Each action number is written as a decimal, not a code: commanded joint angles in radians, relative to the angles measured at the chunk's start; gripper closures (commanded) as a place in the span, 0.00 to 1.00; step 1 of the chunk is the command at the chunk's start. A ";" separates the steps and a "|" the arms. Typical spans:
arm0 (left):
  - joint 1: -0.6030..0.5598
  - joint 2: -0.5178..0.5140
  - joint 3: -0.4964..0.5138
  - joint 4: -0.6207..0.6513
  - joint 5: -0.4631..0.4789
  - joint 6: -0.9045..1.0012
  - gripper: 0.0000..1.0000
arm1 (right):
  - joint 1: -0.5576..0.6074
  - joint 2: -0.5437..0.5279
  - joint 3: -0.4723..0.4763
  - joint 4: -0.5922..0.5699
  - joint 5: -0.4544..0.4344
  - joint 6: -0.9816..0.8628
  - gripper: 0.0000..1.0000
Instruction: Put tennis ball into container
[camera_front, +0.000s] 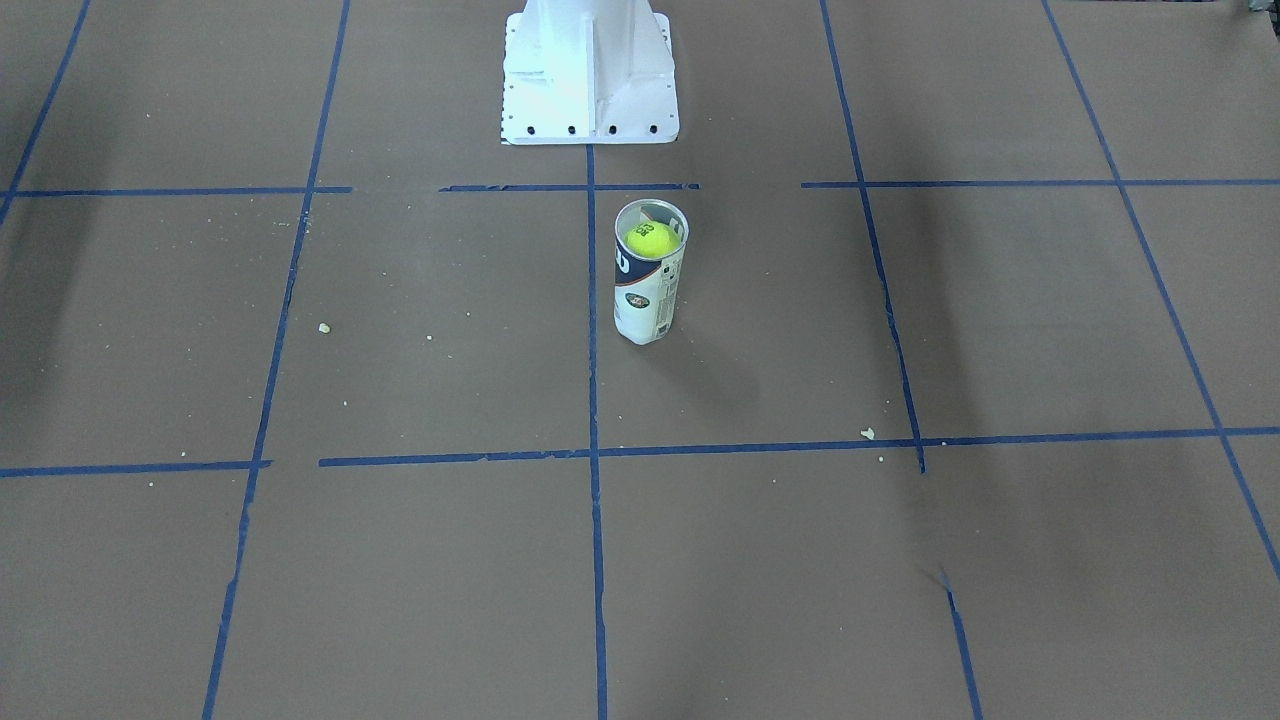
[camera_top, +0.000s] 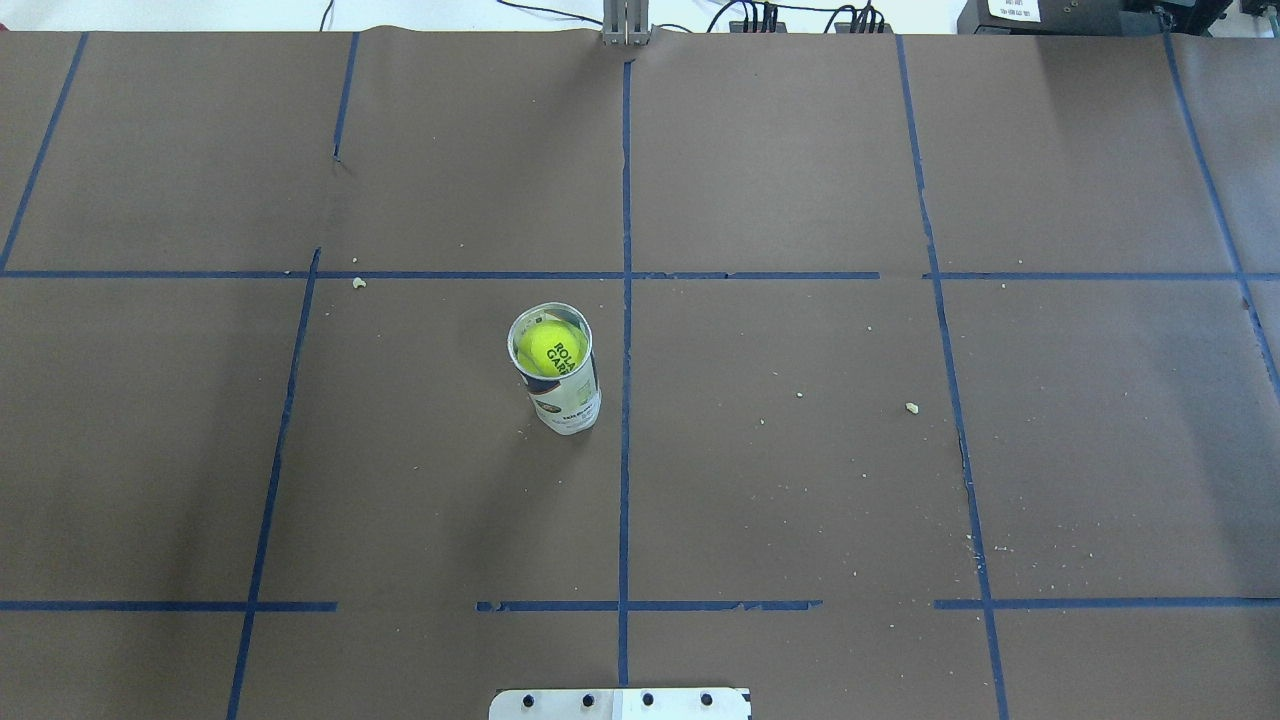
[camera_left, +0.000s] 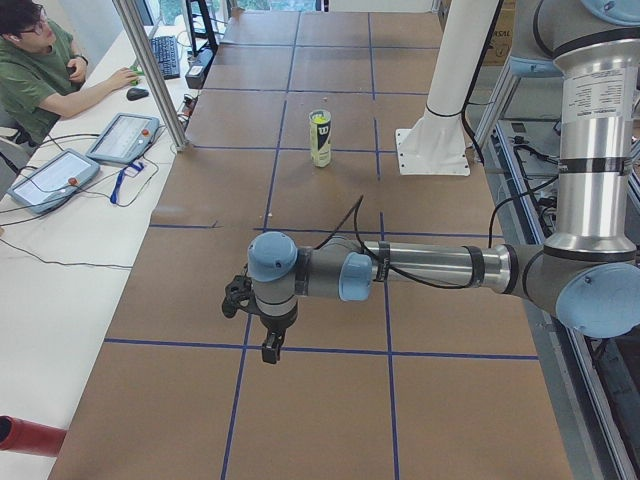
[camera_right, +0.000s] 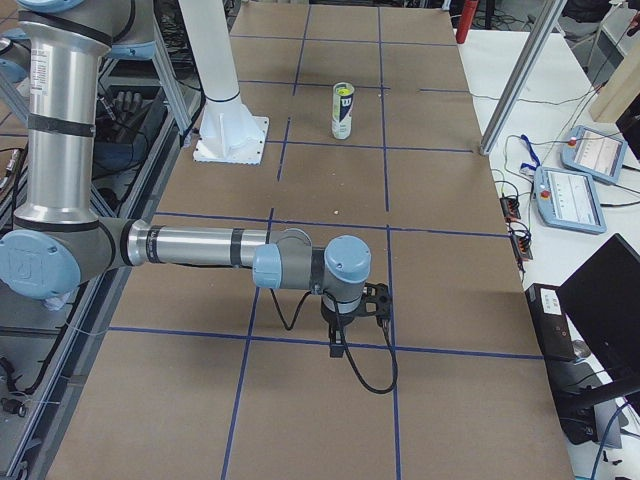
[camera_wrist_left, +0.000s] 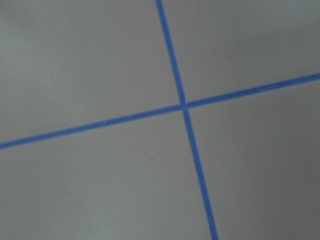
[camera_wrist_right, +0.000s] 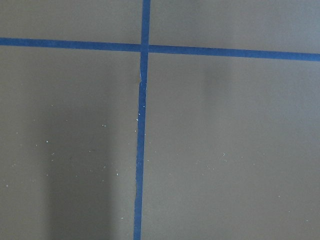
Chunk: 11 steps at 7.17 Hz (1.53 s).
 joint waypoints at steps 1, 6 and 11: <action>-0.004 0.028 -0.005 0.000 -0.003 -0.006 0.00 | 0.000 0.000 0.000 0.000 0.000 0.000 0.00; -0.002 0.004 -0.027 0.006 0.001 -0.011 0.00 | 0.000 0.000 0.000 0.000 0.000 0.000 0.00; -0.002 0.004 -0.048 0.010 -0.002 -0.008 0.00 | 0.000 0.001 0.000 0.000 0.000 0.000 0.00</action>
